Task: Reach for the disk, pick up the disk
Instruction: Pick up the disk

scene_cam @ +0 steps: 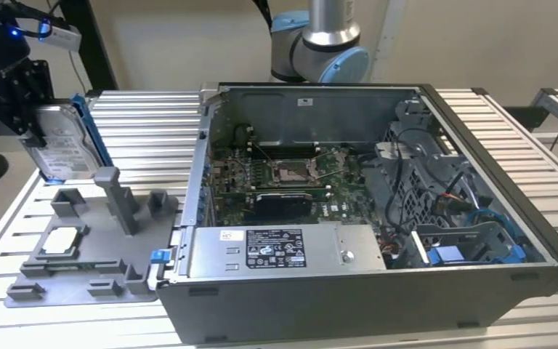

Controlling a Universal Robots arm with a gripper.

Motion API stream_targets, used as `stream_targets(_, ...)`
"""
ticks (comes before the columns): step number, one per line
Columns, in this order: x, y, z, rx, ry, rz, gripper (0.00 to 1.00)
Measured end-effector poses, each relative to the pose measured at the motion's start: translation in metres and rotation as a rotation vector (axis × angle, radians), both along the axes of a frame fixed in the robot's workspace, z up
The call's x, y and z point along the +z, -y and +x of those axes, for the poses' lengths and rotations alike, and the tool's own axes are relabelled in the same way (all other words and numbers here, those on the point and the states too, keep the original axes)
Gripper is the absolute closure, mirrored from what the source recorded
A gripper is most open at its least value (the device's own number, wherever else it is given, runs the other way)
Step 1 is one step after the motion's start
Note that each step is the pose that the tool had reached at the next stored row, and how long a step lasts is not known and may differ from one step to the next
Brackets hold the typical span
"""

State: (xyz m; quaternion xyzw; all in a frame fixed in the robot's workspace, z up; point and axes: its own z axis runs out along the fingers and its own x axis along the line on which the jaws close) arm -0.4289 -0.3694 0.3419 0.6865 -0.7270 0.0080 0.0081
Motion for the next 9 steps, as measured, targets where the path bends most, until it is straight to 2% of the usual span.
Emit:
stream_targets(3,0.0020,0.0000,0.000,0.000,-0.0004,-0.0001,1.00)
stream_targets(9,0.0106,0.0000,0.000,0.000,-0.0001,0.0001,1.00)
